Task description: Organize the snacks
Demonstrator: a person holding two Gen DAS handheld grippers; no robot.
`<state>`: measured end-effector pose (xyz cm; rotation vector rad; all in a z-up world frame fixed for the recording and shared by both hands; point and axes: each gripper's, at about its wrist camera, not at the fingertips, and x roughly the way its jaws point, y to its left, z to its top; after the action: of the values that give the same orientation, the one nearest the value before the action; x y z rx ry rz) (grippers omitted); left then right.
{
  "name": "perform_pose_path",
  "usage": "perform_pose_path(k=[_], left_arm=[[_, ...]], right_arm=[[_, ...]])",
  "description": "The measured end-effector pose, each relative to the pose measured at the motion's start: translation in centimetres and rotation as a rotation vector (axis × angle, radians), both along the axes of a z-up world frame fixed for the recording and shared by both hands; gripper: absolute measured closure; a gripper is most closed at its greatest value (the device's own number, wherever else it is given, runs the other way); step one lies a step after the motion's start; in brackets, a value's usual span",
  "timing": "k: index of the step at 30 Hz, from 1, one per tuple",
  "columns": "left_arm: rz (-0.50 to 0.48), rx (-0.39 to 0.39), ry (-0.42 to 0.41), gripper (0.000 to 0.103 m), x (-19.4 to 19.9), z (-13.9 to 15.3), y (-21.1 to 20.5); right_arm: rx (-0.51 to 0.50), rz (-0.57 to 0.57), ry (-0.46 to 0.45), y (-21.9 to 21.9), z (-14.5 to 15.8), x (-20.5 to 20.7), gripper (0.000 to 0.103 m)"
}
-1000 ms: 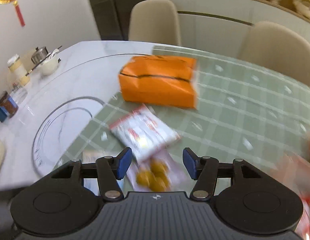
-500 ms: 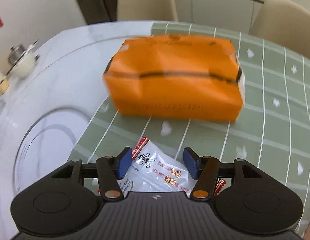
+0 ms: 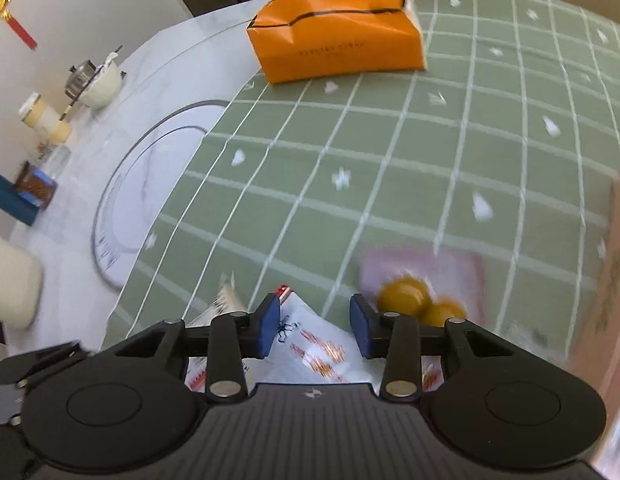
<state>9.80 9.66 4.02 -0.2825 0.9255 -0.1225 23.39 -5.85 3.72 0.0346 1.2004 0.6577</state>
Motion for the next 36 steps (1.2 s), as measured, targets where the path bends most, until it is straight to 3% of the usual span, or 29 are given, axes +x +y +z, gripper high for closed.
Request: perform_pose_path(k=[8, 11, 13, 16, 19, 21, 23, 26, 30, 31, 36], left_arm=[[-0.136, 0.143, 0.044, 0.038, -2.4, 0.3, -3.5], [-0.214, 0.172, 0.065, 0.038, -3.5, 0.5, -4.2], [-0.207, 0.169, 0.078, 0.038, -3.7, 0.7, -4.2], [-0.141, 0.117, 0.080, 0.039, -3.4, 1.1, -3.6], [-0.128, 0.078, 0.065, 0.039, -3.1, 1.9, -3.9], [-0.153, 0.069, 0.049, 0.039, -3.4, 2.4, -4.6], [-0.171, 0.054, 0.039, 0.039, -3.9, 2.7, -5.2], [-0.184, 0.014, 0.050, 0.039, -4.7, 2.1, -6.0], [-0.165, 0.023, 0.086, 0.039, -4.9, 0.8, -7.0], [-0.155, 0.029, 0.086, 0.039, -4.8, 0.8, -7.3], [-0.138, 0.041, 0.091, 0.039, -4.4, 1.2, -9.3]], right_arm=[[0.022, 0.079, -0.021, -3.9, 0.7, -5.7, 0.063], [0.036, 0.172, -0.044, -4.5, 1.4, -7.5, 0.049], [-0.016, 0.200, -0.110, -4.7, 1.9, -8.5, 0.049], [-0.041, 0.121, -0.210, -4.8, 3.1, -7.8, 0.049], [0.003, -0.064, -0.182, -4.3, 3.4, -4.0, 0.037], [-0.018, -0.100, -0.135, -3.6, 2.4, -1.4, 0.037], [-0.121, -0.113, -0.110, -2.6, 1.0, 0.2, 0.039], [-0.202, -0.008, -0.179, -1.1, 0.5, -1.2, 0.044], [-0.175, 0.098, -0.163, -1.5, 0.9, -4.8, 0.046], [-0.167, 0.103, -0.157, -2.1, 1.1, -5.6, 0.055], [-0.135, 0.079, -0.133, -7.1, 2.1, -9.0, 0.056]])
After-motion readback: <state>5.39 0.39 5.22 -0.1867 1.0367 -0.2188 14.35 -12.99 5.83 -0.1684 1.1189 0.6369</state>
